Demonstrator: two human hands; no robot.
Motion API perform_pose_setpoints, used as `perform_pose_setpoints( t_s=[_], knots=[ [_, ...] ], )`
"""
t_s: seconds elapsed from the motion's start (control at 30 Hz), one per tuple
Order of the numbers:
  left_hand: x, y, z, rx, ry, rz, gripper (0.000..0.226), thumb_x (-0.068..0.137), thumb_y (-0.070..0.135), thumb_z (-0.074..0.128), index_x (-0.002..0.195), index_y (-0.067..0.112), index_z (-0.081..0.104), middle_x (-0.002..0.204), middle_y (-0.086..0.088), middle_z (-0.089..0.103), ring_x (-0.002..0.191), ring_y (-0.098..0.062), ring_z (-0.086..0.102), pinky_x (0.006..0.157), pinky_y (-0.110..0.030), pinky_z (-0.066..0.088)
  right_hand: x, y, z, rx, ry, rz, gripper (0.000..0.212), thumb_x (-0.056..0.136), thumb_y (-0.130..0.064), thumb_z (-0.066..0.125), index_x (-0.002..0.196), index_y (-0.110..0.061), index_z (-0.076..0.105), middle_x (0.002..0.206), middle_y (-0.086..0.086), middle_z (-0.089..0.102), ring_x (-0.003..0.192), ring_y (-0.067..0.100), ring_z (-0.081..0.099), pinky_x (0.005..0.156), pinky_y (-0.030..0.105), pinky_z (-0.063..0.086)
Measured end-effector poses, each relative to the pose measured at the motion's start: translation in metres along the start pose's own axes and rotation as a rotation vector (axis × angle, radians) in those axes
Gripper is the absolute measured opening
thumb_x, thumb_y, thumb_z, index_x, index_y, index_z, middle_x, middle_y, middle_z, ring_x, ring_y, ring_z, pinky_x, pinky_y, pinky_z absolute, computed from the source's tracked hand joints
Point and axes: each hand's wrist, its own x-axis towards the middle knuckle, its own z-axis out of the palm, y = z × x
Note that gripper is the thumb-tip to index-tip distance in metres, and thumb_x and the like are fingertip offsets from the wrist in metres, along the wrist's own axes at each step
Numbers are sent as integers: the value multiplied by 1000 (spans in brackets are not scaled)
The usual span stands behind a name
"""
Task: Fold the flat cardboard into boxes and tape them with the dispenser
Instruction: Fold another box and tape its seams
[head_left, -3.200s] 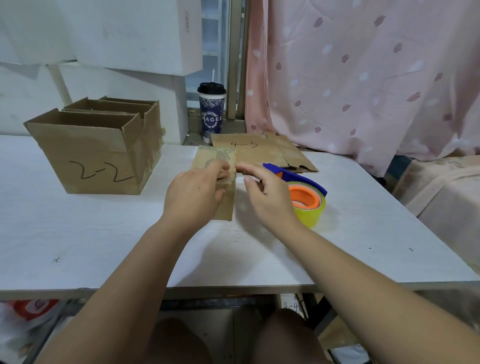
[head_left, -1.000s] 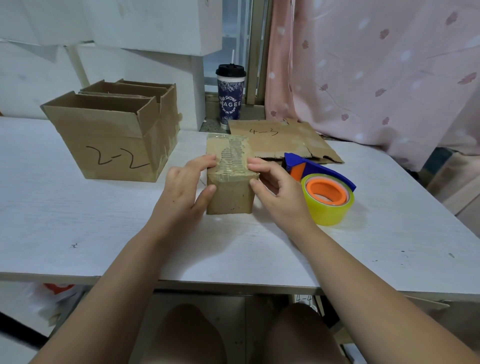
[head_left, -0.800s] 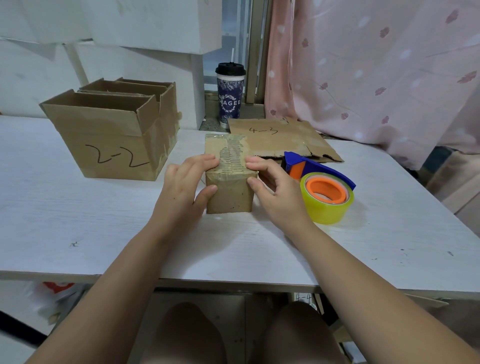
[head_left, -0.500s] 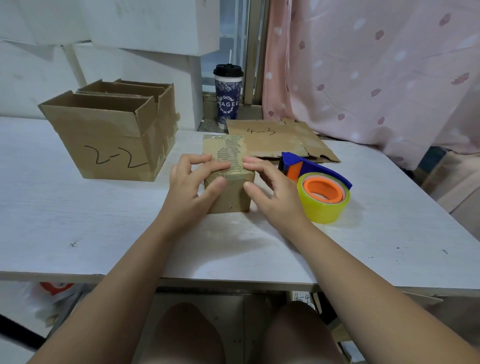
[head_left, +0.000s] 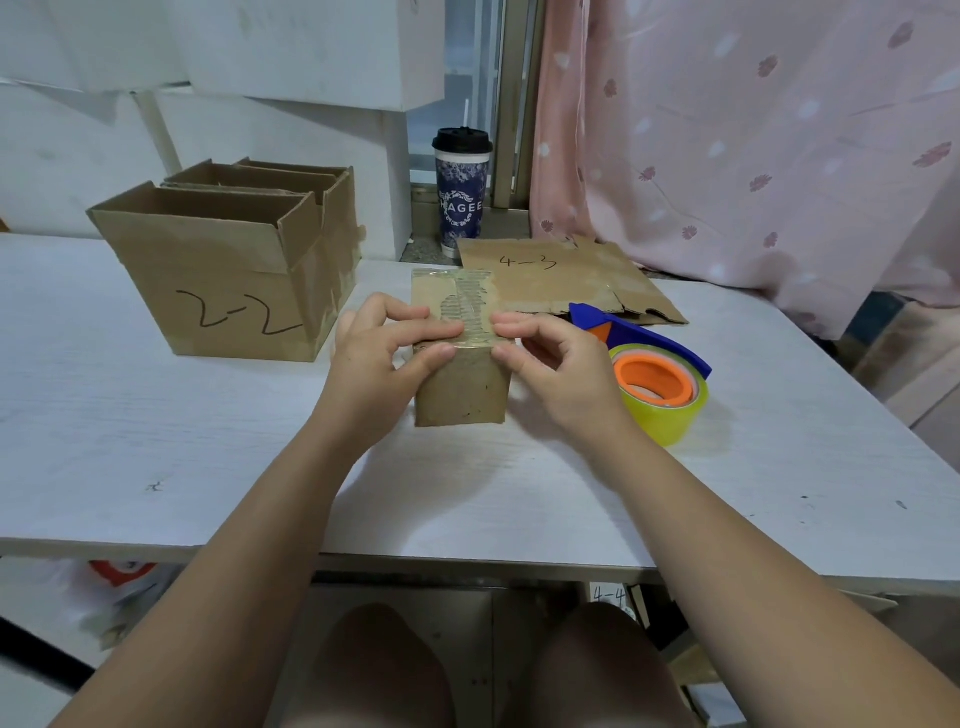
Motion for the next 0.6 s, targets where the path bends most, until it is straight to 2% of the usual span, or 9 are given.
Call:
perform_pose_setpoints(
  t_s=[0.07,0.13,0.2,0.27,0.33,0.4,0.5,0.6],
  knots=[
    [-1,2,3,136,59,98,17,89,26,61,100,30,72,97,13,51,104,-25,46,92,-31,29,-2,1,4,-136,48,-77,12,85,-12,69,94,-20,70,106,-15,66,108,4,61,96,32,50],
    [-2,4,6,268,87,198,20,87,20,59,98,14,74,99,-2,62,100,-34,52,90,-30,28,-5,1,8,-234,87,-161,12,86,-10,67,97,-10,70,107,-9,65,106,5,60,93,32,50],
    [-3,4,9,270,30,238,21,87,15,56,98,5,71,112,-8,66,115,-34,51,100,-27,26,-7,1,9,-267,100,-200,13,86,-10,67,99,-9,69,108,-7,65,105,3,58,93,29,49],
    [-4,4,10,157,-49,187,25,87,19,58,104,3,67,121,-4,63,127,-24,44,105,-23,26,-7,-1,8,-294,87,-207,20,86,-13,68,105,-11,70,109,-7,65,105,1,56,94,21,46],
    [-3,2,11,105,-31,173,26,83,19,69,104,4,66,119,0,63,124,-15,44,103,-20,28,-6,-1,8,-311,83,-203,27,84,-16,70,111,-11,71,111,-9,63,106,-4,53,96,11,38],
    [-3,3,12,106,24,187,22,80,13,74,98,2,68,114,-3,66,118,-15,48,100,-20,30,-7,-1,8,-304,105,-194,28,83,-14,71,111,-11,72,114,-6,65,108,-7,50,97,7,34],
    [-3,6,16,168,58,203,16,81,8,72,95,0,69,111,-6,69,116,-24,55,99,-23,33,-7,-2,12,-304,128,-190,25,83,-12,72,108,-10,73,115,0,68,107,-8,50,97,5,34],
    [0,5,8,85,-16,130,17,84,9,69,101,6,70,113,6,64,121,-18,52,102,-17,31,-6,-3,10,-266,108,-150,26,83,-12,72,109,-11,73,116,-5,66,109,-7,51,98,6,34]
  ],
)
